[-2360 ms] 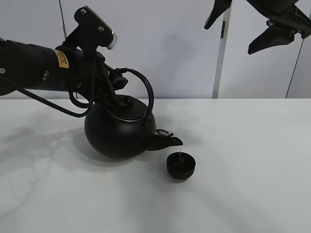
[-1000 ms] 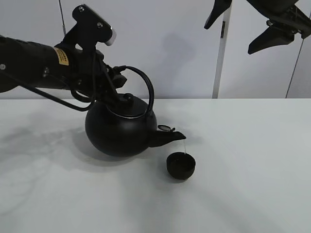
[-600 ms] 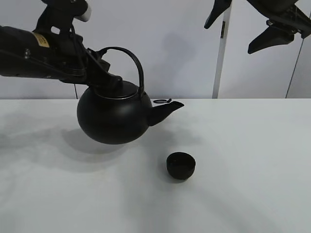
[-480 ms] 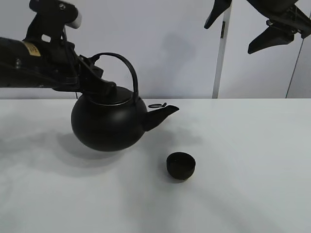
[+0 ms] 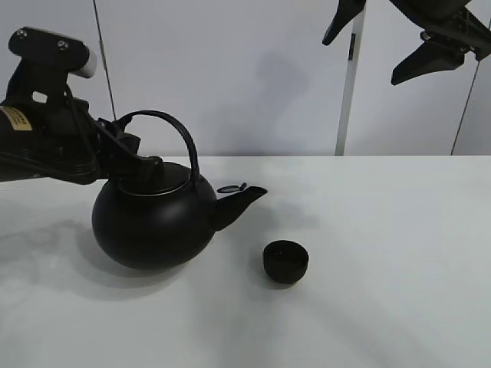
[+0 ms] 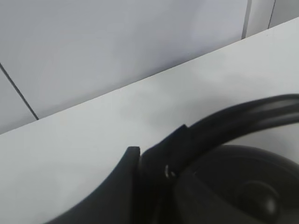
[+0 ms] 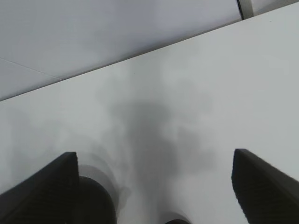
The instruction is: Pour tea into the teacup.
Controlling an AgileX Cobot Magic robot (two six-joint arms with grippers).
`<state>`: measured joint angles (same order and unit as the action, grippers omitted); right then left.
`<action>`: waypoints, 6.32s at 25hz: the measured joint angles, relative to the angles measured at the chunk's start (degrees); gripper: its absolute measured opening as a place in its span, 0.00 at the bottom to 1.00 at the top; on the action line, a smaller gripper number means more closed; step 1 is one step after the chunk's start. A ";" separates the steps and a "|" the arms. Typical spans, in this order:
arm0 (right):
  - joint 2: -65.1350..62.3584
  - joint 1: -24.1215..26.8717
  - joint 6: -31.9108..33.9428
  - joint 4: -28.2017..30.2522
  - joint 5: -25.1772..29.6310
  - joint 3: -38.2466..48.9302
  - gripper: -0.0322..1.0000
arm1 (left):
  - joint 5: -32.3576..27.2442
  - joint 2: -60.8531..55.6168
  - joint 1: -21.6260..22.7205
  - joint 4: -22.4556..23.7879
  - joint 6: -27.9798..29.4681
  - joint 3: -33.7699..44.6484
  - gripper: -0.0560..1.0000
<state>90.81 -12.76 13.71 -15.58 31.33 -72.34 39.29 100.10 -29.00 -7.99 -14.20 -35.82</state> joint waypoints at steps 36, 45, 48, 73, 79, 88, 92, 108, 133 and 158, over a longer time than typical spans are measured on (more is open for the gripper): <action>0.00 0.00 0.00 0.00 0.00 0.00 0.63 | 12.16 -0.20 0.00 3.87 7.37 11.75 0.15; 0.00 0.00 0.00 0.00 -0.02 0.00 0.63 | 12.06 -0.20 0.00 3.88 8.33 11.75 0.15; 0.00 0.00 0.00 0.00 -0.02 0.00 0.63 | 11.74 -0.20 0.00 4.00 8.40 11.75 0.15; 0.00 0.00 0.00 0.00 -0.02 0.00 0.63 | 8.96 -0.25 0.00 4.22 9.95 11.75 0.15; 0.00 0.00 0.00 0.00 -0.02 0.00 0.63 | 10.36 -0.25 0.00 6.02 7.41 11.75 0.15; 0.00 0.00 0.00 0.00 -0.02 0.00 0.63 | 12.98 -0.25 0.00 6.14 0.04 11.75 0.15; 0.00 0.00 0.00 0.00 -0.02 0.00 0.63 | 14.14 0.18 0.00 6.19 -0.99 11.75 0.15; 0.00 0.00 0.00 0.00 -0.09 0.00 0.63 | 20.69 5.28 0.00 6.46 1.41 11.68 0.14; 0.00 0.00 0.00 0.00 -0.09 0.00 0.63 | 25.27 5.10 0.00 10.25 5.84 12.80 0.27; 0.00 0.00 0.00 0.00 -0.09 0.00 0.63 | 26.47 1.22 0.00 13.23 13.44 18.06 0.50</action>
<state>90.81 -12.76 13.71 -15.58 31.25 -72.34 65.76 101.31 -29.00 5.23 -0.76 -17.75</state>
